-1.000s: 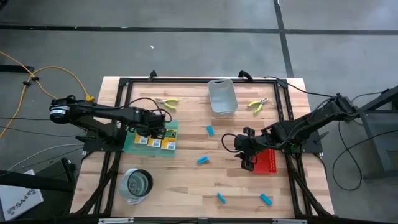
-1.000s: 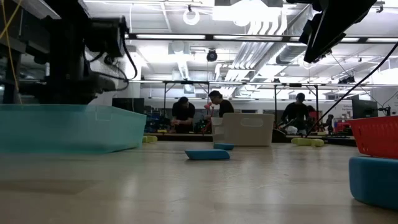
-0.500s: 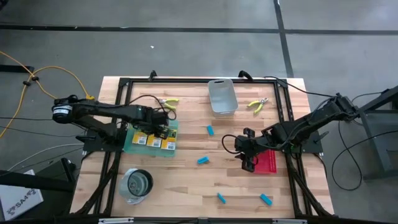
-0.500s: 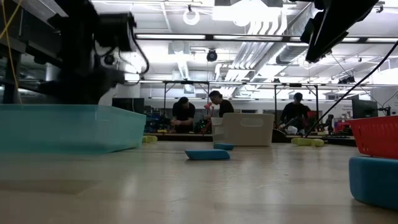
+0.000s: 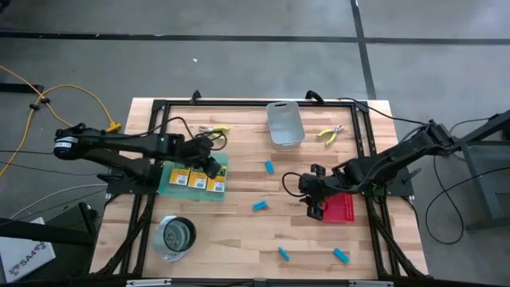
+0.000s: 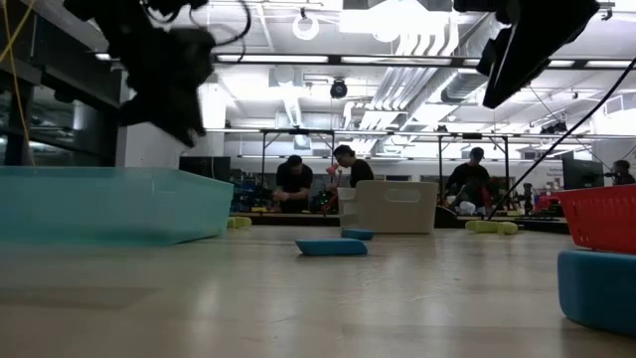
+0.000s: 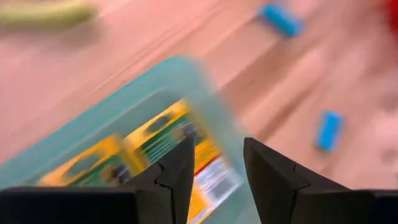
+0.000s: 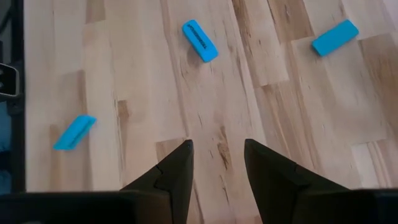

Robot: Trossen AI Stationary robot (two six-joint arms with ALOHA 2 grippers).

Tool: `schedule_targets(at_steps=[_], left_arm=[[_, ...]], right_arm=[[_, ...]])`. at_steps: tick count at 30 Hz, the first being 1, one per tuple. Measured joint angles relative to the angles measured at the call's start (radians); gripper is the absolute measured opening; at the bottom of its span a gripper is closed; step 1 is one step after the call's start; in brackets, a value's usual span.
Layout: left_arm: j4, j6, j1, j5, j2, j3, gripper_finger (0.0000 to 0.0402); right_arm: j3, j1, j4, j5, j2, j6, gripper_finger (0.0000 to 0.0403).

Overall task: Pick & Place School Supplies
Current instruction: Put the green puncher into the gray bin

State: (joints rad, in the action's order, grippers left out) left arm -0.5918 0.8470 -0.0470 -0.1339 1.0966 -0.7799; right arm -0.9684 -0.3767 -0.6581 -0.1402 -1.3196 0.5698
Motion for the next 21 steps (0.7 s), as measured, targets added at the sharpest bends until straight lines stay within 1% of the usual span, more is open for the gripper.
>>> schedule_targets(at_steps=[4,8,12,15,17,21], left_arm=[[0.161,-0.114,0.061,-0.02,0.0,0.0,0.0135],[0.266,-0.228,0.131,-0.11,0.0,0.0,0.0135],[0.318,-0.308,0.183,-0.181,0.0,0.0,0.0135],[0.342,-0.33,0.206,-0.214,0.0,0.0,0.0135],[0.346,-0.337,0.214,-0.223,0.0,0.0,0.0135],[0.346,-0.357,0.217,-0.239,0.0,0.0,0.0135]], right_arm=[[0.0,0.005,0.017,0.008,-0.054,-0.054,0.0135],[0.0,0.028,0.052,0.008,-0.1,-0.035,0.0135],[0.0,0.067,0.033,-0.01,-0.123,-0.016,0.0135],[0.0,0.113,-0.041,-0.078,-0.125,-0.012,0.0135],[0.0,0.159,-0.114,-0.121,-0.124,0.026,0.0135],[0.0,0.283,-0.272,-0.132,-0.121,0.12,0.0135]])
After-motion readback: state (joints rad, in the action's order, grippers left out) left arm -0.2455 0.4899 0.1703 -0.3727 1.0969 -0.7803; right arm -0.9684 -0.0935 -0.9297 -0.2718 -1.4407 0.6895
